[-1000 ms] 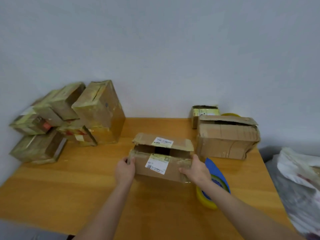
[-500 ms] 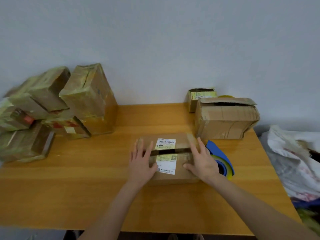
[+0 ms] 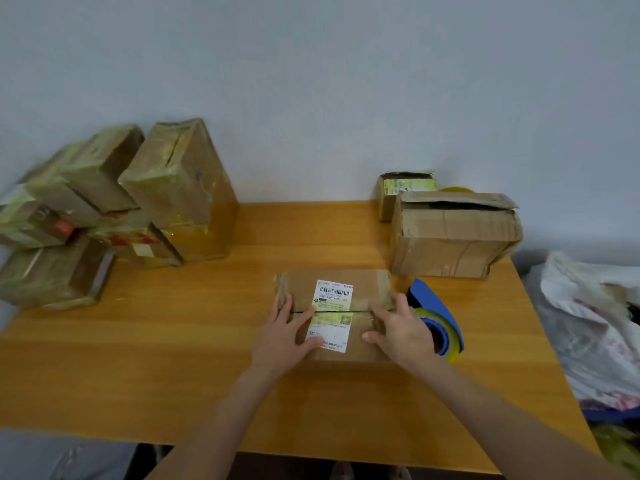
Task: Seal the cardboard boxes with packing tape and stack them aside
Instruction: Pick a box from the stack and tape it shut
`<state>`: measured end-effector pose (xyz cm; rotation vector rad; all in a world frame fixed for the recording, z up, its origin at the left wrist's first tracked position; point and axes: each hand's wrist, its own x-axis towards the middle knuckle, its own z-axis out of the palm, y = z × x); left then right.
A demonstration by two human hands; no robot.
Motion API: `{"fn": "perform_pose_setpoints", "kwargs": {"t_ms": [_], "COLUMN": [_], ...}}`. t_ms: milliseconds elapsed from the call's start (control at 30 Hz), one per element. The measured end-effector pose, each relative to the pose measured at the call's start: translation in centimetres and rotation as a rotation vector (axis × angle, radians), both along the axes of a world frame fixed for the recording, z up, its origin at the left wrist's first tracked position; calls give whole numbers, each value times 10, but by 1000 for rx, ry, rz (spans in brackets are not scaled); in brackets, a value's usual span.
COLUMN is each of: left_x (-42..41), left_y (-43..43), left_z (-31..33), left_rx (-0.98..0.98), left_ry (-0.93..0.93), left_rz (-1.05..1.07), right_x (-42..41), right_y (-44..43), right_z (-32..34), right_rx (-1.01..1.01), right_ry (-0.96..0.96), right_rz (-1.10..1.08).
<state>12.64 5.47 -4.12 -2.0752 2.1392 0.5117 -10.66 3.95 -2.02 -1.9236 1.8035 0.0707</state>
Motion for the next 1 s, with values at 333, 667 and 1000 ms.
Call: {"fn": "perform_pose_setpoints", "kwargs": {"t_ms": [333, 667, 1000], "left_x": [4, 5, -1], "left_y": [-2, -1, -2], "left_z": [2, 11, 7], "left_rx": [-36, -49, -36], "left_ry": [78, 127, 115], "left_rz": [38, 45, 14], "right_x": [-92, -108, -104], "right_y": [-20, -39, -65], "right_z": [-26, 4, 107], "right_rx": [279, 308, 240], "right_ry": [-25, -325, -720], "right_rz": [-501, -622, -378]}}
